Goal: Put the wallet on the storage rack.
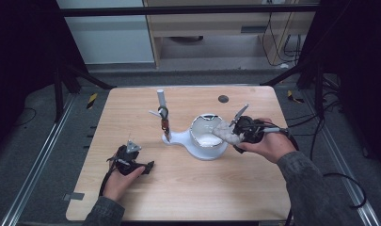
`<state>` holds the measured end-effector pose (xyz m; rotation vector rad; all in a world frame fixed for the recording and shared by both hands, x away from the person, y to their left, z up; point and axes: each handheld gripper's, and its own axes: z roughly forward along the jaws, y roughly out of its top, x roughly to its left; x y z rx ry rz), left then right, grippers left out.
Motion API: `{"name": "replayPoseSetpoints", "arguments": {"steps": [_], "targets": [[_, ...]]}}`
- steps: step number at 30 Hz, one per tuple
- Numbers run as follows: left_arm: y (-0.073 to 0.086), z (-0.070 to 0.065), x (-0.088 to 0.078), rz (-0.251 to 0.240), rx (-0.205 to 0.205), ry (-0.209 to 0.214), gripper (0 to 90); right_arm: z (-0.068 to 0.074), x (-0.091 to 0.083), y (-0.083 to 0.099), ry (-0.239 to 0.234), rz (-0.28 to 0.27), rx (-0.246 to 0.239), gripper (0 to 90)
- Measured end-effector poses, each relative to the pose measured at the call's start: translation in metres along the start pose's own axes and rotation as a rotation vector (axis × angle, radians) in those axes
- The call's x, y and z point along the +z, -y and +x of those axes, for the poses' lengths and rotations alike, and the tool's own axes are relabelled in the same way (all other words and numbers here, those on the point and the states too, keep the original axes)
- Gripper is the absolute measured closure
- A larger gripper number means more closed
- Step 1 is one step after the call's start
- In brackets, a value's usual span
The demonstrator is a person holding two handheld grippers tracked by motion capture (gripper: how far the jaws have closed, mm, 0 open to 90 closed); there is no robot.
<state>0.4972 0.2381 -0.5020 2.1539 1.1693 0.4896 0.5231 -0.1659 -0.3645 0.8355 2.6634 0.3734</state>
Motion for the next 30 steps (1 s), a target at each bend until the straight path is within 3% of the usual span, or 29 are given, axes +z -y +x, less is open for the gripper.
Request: {"name": "replayPoseSetpoints", "arguments": {"steps": [11,24,30], "targets": [[0.0,0.0,0.0,0.0,0.003,0.0,9.1,0.006,0.009,-0.018,-0.014,0.027,-0.042,31.5],[0.0,0.0,0.0,0.0,0.003,0.0,9.1,0.014,0.008,-0.036,0.046,0.069,-0.139,31.5],[0.0,0.0,0.0,0.0,0.004,0.0,9.1,0.015,0.009,-0.039,0.06,0.082,-0.16,31.6]]}}
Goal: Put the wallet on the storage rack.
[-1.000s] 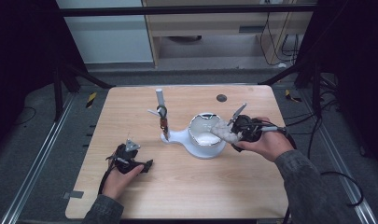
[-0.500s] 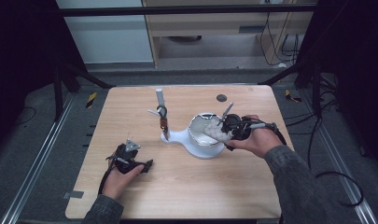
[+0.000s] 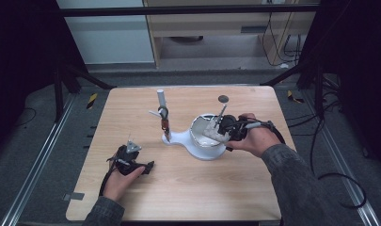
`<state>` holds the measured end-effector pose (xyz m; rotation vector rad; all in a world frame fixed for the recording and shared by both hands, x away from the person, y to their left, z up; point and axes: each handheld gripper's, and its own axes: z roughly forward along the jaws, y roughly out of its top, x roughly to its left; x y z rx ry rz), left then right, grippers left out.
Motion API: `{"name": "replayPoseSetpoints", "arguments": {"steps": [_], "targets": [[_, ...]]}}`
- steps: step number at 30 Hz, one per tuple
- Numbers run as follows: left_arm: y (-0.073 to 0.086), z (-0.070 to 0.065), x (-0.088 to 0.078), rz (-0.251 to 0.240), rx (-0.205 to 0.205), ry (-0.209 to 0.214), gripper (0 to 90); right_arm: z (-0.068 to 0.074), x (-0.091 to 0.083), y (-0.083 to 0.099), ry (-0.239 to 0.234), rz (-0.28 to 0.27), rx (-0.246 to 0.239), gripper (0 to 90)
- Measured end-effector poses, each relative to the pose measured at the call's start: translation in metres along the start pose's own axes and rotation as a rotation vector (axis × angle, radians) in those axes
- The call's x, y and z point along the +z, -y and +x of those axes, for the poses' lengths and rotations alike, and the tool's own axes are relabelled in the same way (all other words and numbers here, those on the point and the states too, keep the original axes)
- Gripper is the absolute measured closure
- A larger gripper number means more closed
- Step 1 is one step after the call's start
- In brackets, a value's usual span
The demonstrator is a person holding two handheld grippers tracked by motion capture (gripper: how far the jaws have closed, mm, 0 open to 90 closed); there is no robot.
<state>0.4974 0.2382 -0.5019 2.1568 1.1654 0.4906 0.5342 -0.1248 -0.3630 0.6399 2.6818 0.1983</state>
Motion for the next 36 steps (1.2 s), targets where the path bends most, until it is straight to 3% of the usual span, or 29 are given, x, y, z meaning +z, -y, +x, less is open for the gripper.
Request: {"name": "replayPoseSetpoints", "arguments": {"steps": [15,36], "targets": [[0.0,0.0,0.0,0.0,0.0,0.0,9.2,0.004,0.001,-0.005,-0.008,0.01,-0.037,31.6],[0.0,-0.001,0.0,0.002,0.002,0.003,9.1,0.001,0.016,-0.024,-0.02,0.072,-0.052,31.5]]}}
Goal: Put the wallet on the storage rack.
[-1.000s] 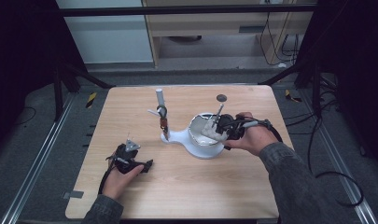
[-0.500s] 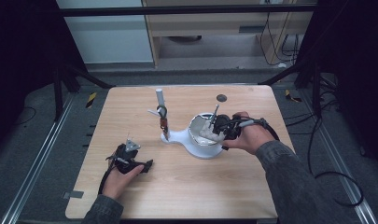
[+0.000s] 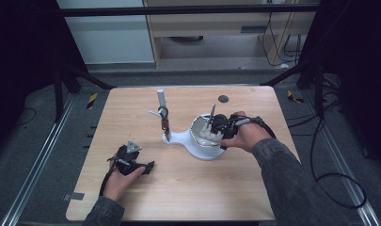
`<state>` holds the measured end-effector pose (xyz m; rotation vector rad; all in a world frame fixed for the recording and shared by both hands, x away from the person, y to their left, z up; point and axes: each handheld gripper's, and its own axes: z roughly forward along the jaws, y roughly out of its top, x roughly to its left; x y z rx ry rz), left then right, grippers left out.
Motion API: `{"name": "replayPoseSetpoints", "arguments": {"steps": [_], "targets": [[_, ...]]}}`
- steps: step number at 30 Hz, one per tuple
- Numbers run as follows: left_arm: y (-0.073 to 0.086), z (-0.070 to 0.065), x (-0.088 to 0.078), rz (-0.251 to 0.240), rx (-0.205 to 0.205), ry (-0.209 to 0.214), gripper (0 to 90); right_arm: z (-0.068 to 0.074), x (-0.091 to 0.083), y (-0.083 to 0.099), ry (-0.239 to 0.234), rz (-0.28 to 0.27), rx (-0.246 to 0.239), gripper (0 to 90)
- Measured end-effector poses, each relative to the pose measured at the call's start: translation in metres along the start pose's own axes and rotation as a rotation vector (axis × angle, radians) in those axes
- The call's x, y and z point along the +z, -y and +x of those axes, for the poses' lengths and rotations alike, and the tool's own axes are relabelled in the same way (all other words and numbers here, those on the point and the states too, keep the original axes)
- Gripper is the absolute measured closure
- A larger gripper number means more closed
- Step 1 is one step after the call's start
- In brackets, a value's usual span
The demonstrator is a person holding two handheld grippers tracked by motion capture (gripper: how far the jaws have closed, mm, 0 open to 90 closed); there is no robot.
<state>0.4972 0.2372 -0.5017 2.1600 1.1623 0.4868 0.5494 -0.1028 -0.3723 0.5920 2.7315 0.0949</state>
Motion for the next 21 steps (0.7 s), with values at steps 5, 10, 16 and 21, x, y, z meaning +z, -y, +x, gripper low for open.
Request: {"name": "replayPoseSetpoints", "arguments": {"steps": [5,10,16,21], "targets": [[0.0,0.0,0.0,0.0,0.0,0.001,9.1,0.0,0.004,-0.005,-0.002,0.009,-0.004,31.4],[0.0,0.0,0.0,0.0,0.003,0.002,9.1,-0.001,0.006,-0.008,-0.004,0.019,-0.01,31.4],[0.0,-0.001,0.0,0.0,0.005,0.002,9.1,-0.003,0.008,-0.015,-0.002,0.027,-0.019,31.4],[0.0,-0.001,0.001,-0.002,0.002,0.003,9.1,-0.005,0.011,-0.019,-0.003,0.033,-0.013,31.3]]}}
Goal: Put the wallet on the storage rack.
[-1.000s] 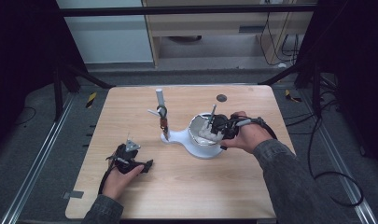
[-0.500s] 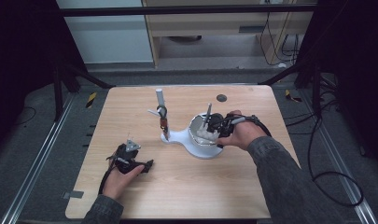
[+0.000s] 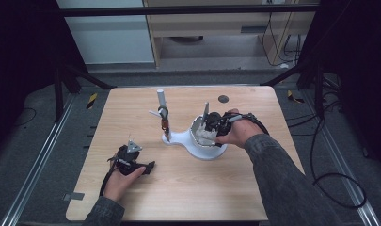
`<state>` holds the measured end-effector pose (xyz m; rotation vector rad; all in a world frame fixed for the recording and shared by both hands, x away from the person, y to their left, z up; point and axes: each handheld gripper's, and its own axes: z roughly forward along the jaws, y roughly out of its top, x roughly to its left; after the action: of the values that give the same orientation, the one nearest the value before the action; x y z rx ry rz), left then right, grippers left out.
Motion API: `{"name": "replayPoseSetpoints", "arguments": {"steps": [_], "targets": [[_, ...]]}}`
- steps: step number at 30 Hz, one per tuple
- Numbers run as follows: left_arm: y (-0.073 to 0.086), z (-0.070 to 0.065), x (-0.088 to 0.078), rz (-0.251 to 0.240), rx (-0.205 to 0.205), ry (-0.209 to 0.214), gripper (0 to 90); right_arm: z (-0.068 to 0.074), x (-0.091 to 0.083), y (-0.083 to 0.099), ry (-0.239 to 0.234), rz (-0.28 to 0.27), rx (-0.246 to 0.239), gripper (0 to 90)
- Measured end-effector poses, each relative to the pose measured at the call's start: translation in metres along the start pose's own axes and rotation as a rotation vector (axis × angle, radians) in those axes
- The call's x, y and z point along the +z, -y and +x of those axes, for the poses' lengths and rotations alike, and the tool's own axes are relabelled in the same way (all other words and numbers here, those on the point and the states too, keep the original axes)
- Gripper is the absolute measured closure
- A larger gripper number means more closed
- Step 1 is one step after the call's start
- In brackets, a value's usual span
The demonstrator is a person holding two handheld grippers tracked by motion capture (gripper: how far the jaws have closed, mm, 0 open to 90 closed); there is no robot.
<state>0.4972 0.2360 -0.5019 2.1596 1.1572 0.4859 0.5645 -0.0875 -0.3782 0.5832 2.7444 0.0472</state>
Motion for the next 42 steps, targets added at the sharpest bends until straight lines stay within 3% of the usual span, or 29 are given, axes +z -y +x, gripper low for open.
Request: {"name": "replayPoseSetpoints", "arguments": {"steps": [42], "targets": [[-0.001,-0.001,0.001,0.001,0.006,0.005,8.9,0.0,0.014,-0.016,-0.008,0.034,-0.019,31.0]]}}
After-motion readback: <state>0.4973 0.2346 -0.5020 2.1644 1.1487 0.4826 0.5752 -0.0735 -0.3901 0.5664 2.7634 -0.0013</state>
